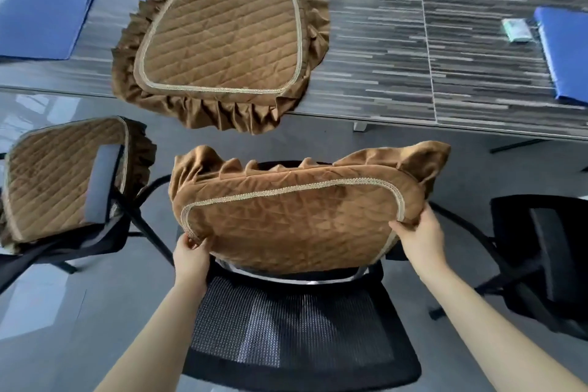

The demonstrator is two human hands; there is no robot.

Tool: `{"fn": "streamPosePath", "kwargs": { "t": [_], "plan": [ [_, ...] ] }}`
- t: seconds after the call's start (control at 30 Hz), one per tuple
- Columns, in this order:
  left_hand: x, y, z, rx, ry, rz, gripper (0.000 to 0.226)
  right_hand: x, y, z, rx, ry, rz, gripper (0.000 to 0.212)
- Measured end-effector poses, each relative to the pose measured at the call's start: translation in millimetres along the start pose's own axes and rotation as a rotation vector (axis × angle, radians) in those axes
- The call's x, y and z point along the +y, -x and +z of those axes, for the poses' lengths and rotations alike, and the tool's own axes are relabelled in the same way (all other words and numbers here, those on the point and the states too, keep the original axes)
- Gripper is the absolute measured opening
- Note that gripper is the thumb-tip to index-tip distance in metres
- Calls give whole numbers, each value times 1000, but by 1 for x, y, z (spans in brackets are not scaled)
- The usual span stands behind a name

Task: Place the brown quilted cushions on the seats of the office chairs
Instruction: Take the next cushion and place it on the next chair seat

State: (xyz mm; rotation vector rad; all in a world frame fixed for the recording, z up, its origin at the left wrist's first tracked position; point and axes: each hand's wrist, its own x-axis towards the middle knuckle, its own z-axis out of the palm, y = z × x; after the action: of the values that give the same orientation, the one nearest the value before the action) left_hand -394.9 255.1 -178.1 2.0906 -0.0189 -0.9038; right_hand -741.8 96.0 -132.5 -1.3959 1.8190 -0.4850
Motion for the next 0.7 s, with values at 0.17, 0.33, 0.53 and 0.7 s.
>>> {"fn": "streamPosePath", "kwargs": {
  "t": [0.17, 0.33, 0.53, 0.7],
  "plan": [
    [-23, -20, 22, 74, -114, -31, 41, 13, -24, 28, -24, 256, -74, 42],
    [-34, -63, 46, 93, -187, -69, 42, 8, -62, 59, -38, 462, -142, 43],
    [-50, -130, 96, 115, -318, 8, 43, 2, -148, 127, -72, 603, -115, 50],
    [-75, -191, 130, 9, -512, 57, 67, 13, -226, 183, -267, 473, 65, 67]
  ]
}}
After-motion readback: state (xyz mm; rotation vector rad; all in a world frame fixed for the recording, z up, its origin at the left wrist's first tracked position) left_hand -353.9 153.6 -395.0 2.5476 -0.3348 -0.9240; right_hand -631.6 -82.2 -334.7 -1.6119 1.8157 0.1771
